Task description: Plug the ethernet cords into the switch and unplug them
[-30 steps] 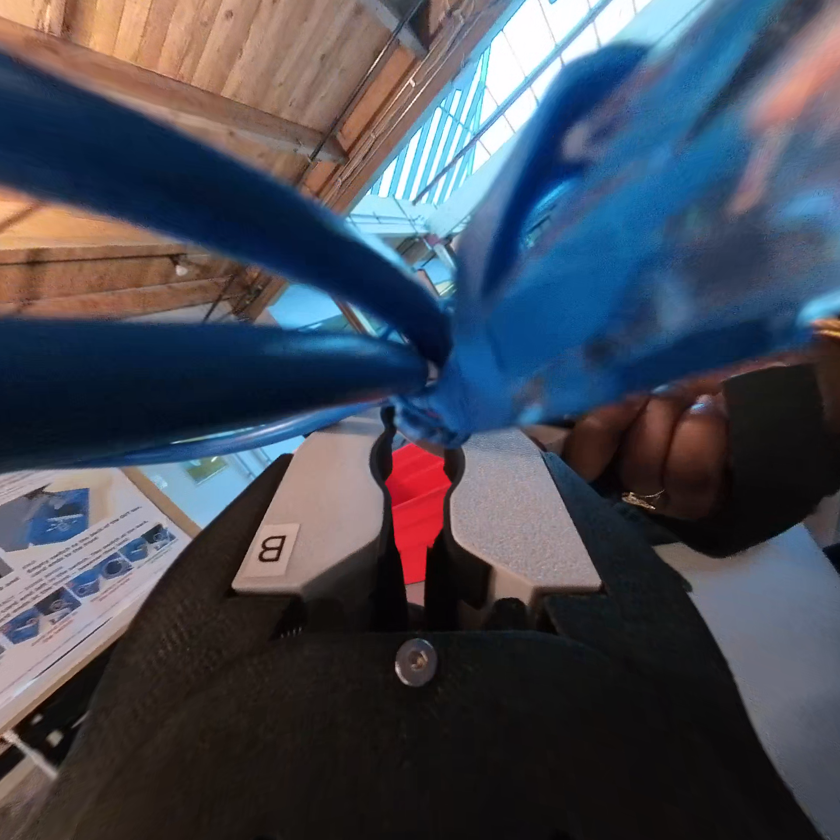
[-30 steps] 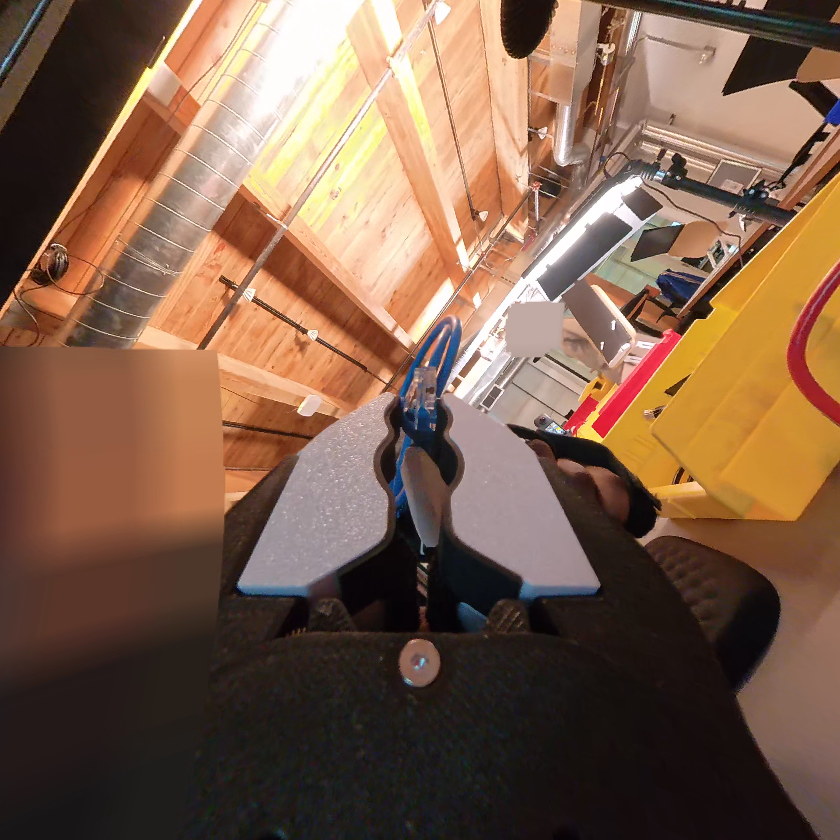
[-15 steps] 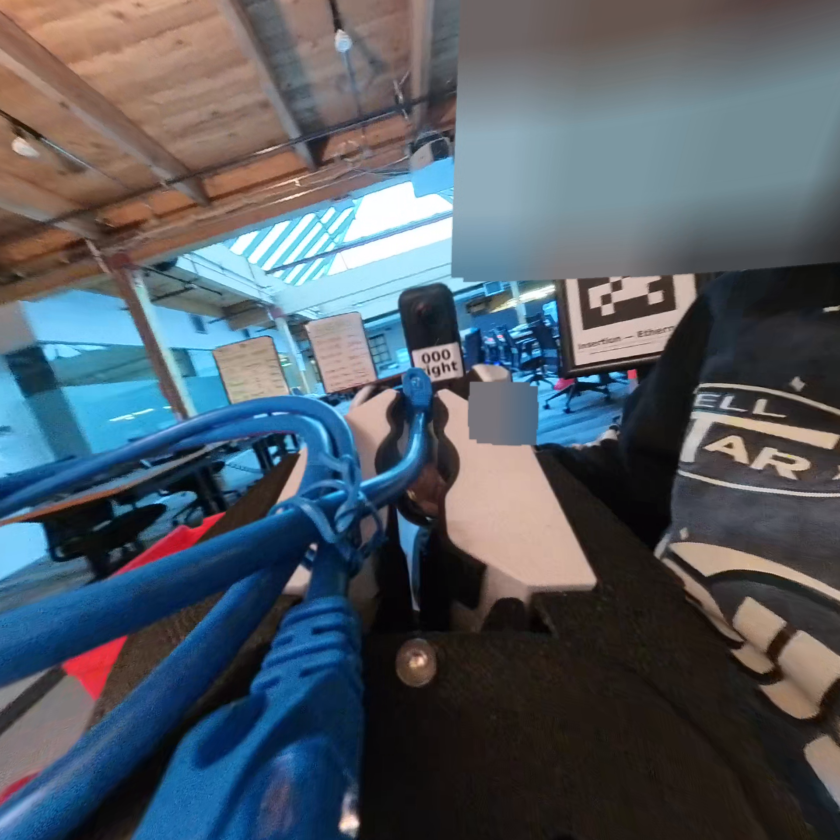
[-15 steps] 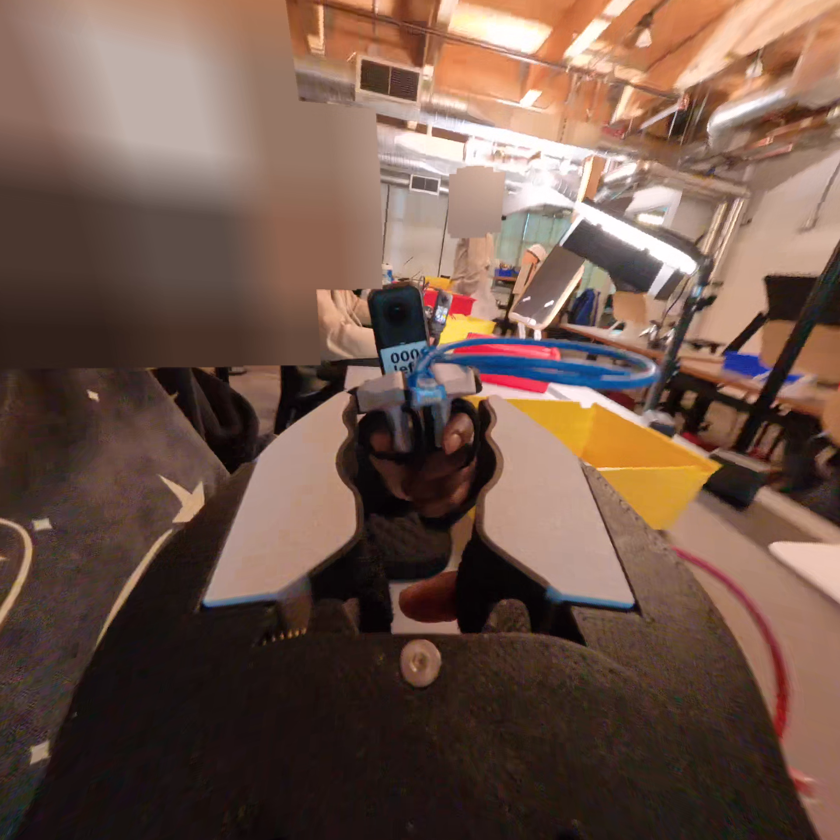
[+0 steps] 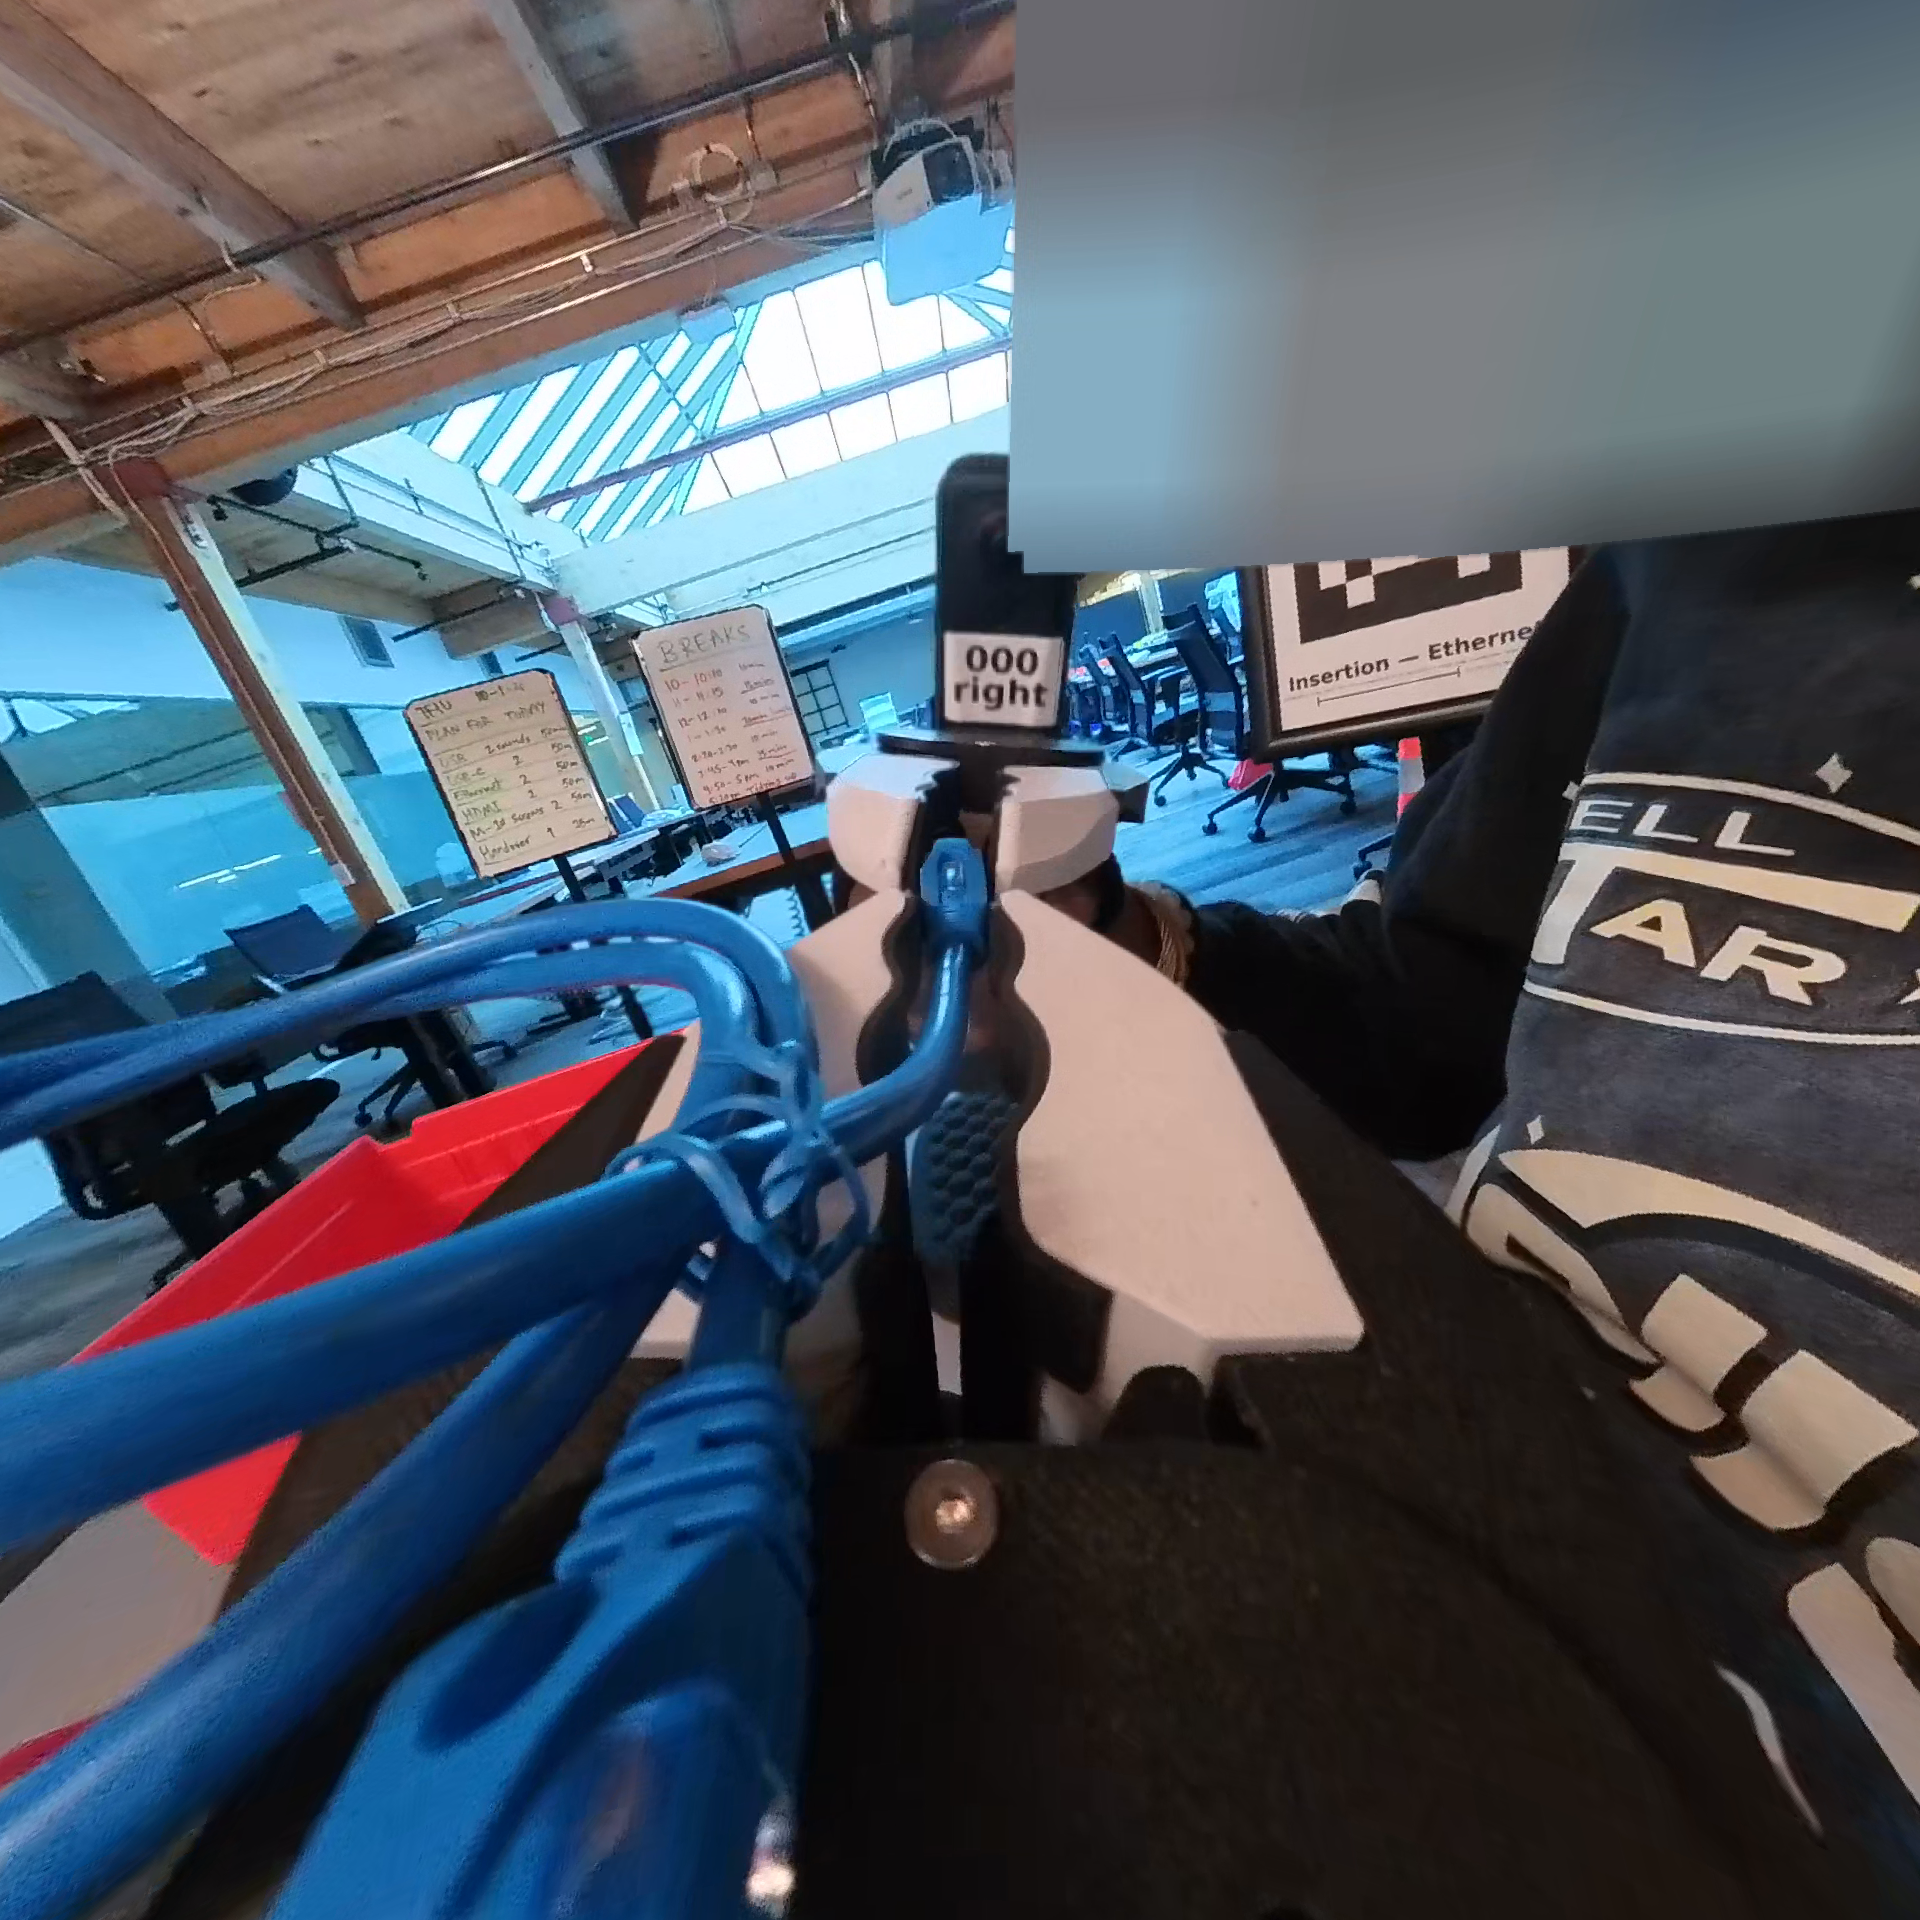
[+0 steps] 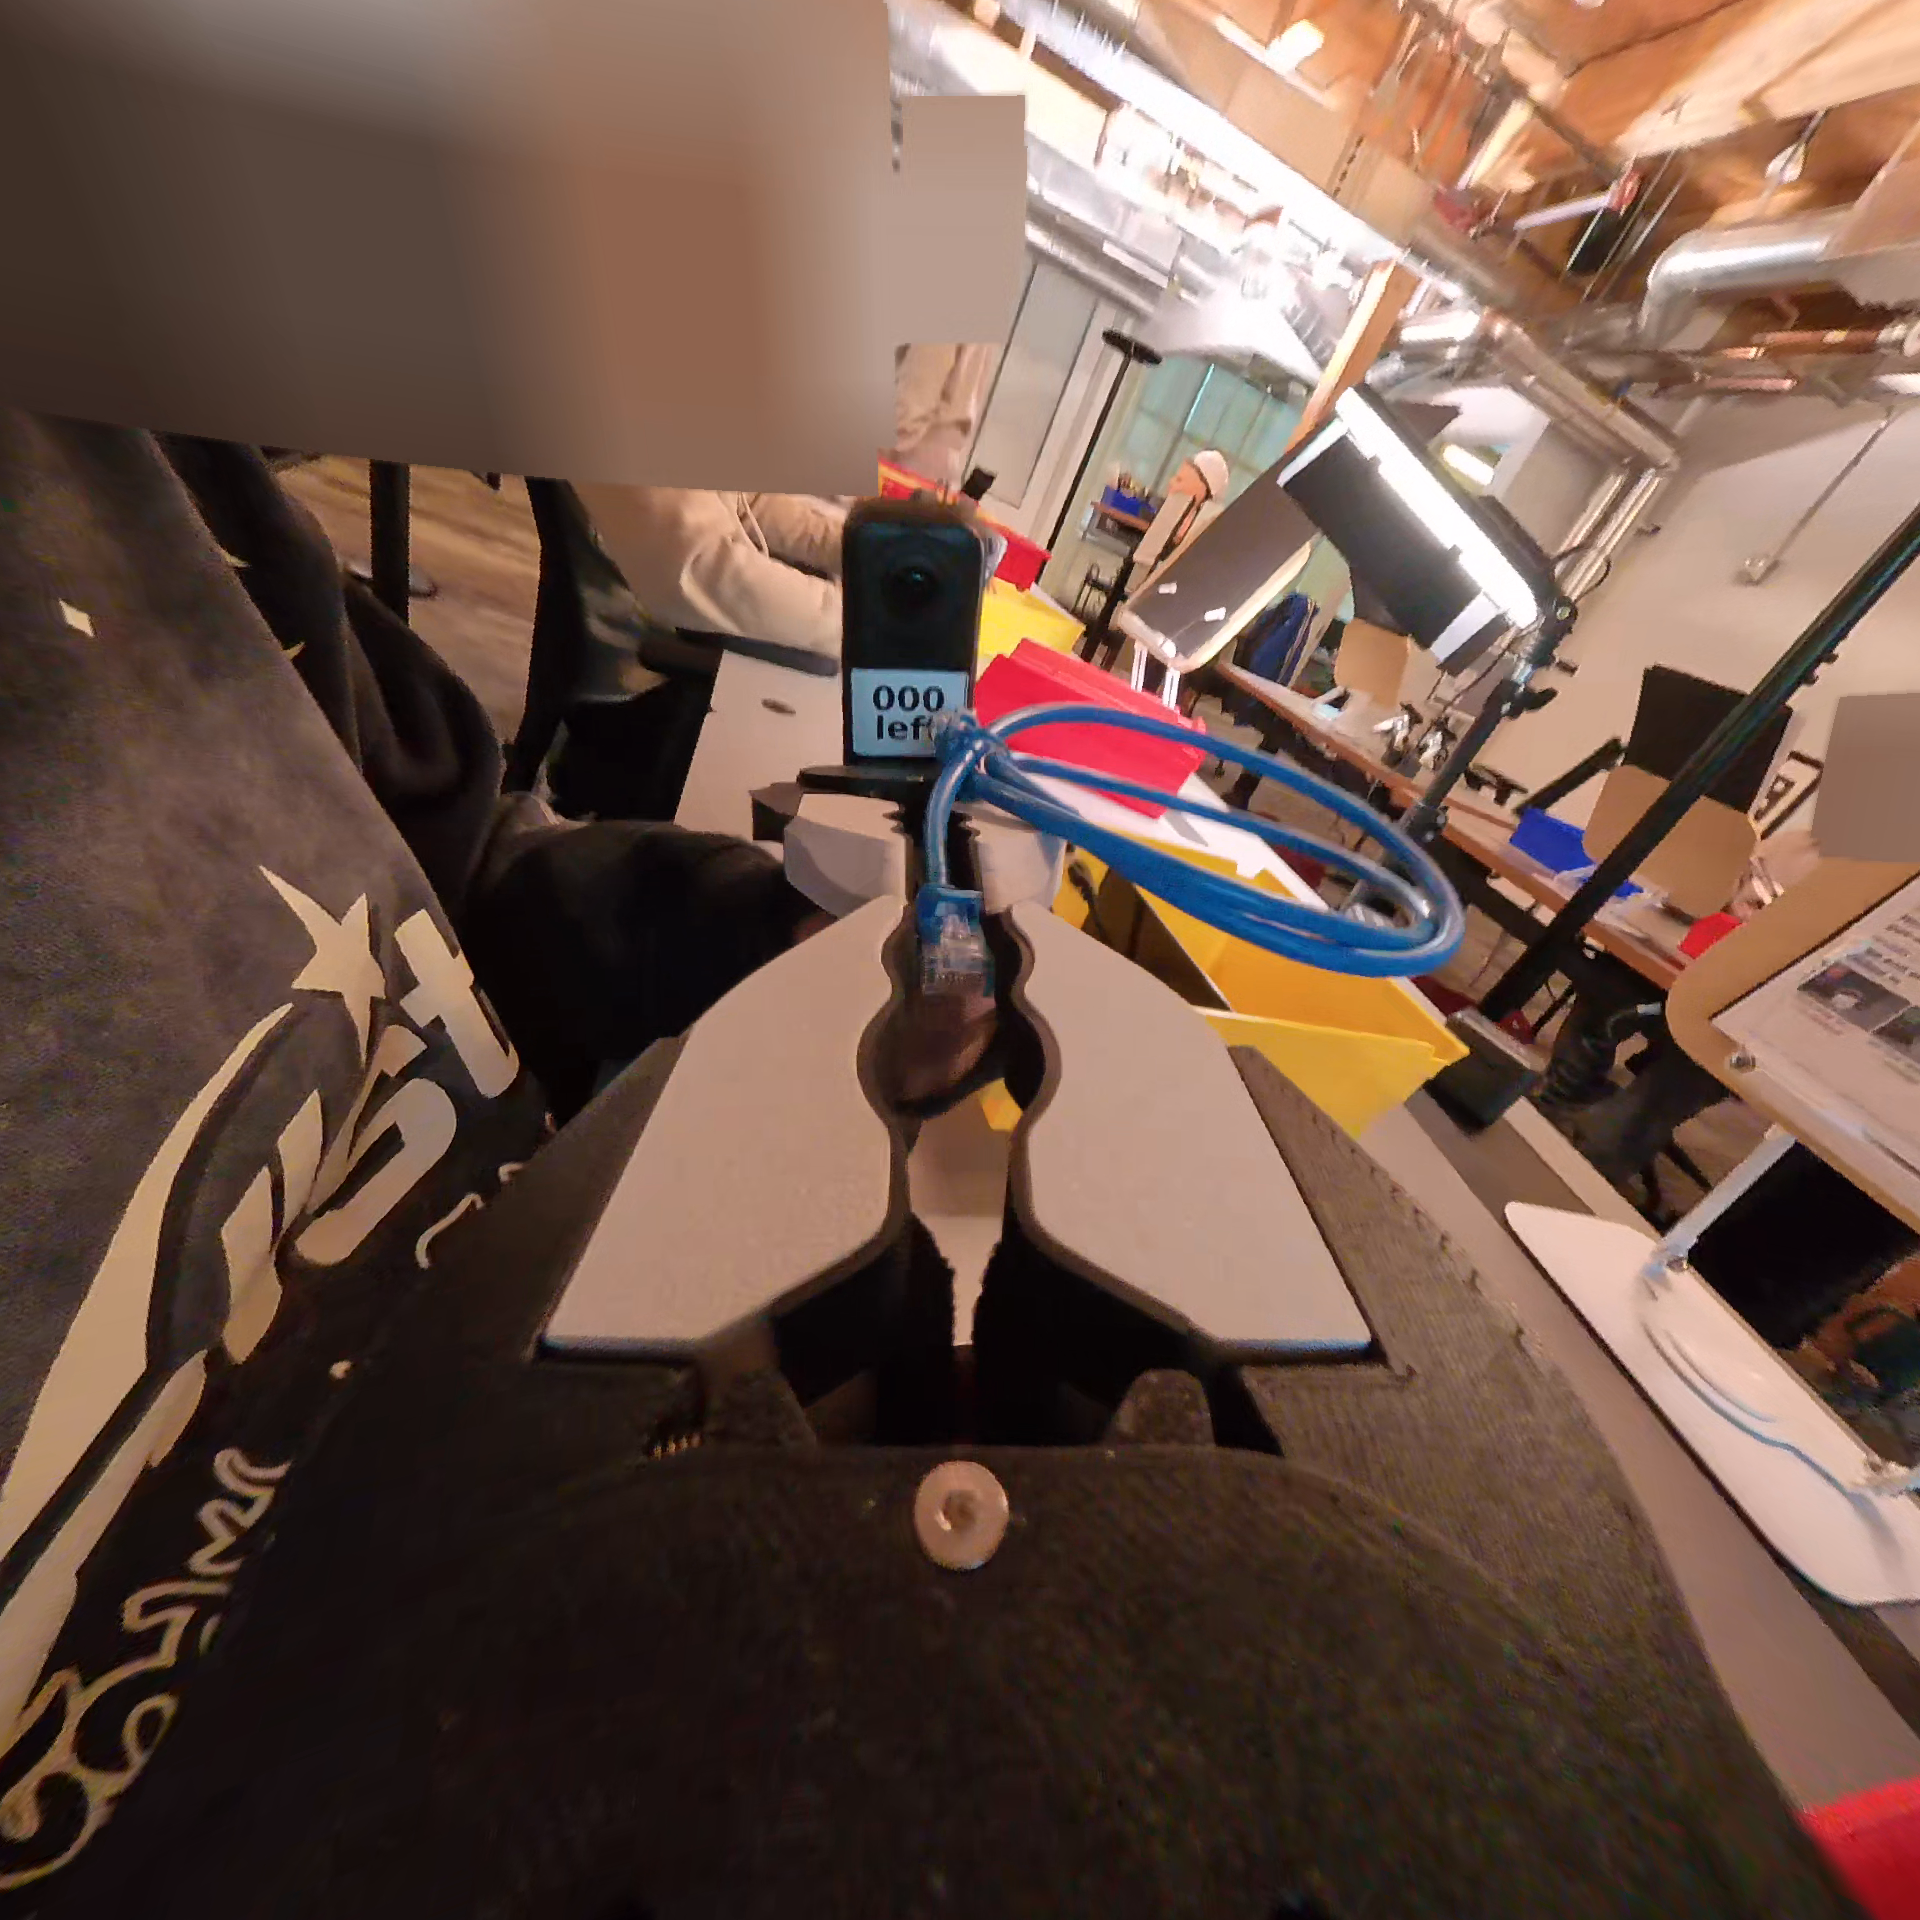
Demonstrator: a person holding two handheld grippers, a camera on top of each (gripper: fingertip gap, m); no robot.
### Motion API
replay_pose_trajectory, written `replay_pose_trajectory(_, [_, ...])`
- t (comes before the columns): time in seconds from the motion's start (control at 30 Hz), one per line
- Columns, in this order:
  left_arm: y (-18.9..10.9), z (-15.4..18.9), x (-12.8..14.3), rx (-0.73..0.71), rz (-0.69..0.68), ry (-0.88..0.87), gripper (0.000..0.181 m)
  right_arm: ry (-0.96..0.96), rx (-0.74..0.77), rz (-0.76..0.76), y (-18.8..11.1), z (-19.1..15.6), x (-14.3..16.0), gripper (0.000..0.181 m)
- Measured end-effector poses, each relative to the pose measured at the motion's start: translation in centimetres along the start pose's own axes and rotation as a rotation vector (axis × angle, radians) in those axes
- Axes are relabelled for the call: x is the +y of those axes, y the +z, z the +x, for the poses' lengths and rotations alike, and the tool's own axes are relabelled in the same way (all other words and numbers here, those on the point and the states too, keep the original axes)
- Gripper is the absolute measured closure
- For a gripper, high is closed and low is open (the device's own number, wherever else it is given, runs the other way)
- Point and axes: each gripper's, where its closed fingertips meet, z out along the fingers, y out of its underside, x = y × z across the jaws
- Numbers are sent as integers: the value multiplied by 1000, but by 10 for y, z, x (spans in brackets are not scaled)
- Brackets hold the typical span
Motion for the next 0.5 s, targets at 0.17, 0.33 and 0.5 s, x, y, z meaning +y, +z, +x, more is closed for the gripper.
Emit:
replay_pose_trajectory(0.17, [-1, -4, -2, -27, 17, -12, 167, 67, -7, 140, 1, 4, -5, 169])
replay_pose_trajectory(0.33, [0, -5, 1, -33, -6, -7, 168, 99, -15, 197, 1, 5, -6, 169])
replay_pose_trajectory(0.5, [1, 0, 1, 7, 7, -60, 169, -1, -19, 215, 0, 1, -6, 169])
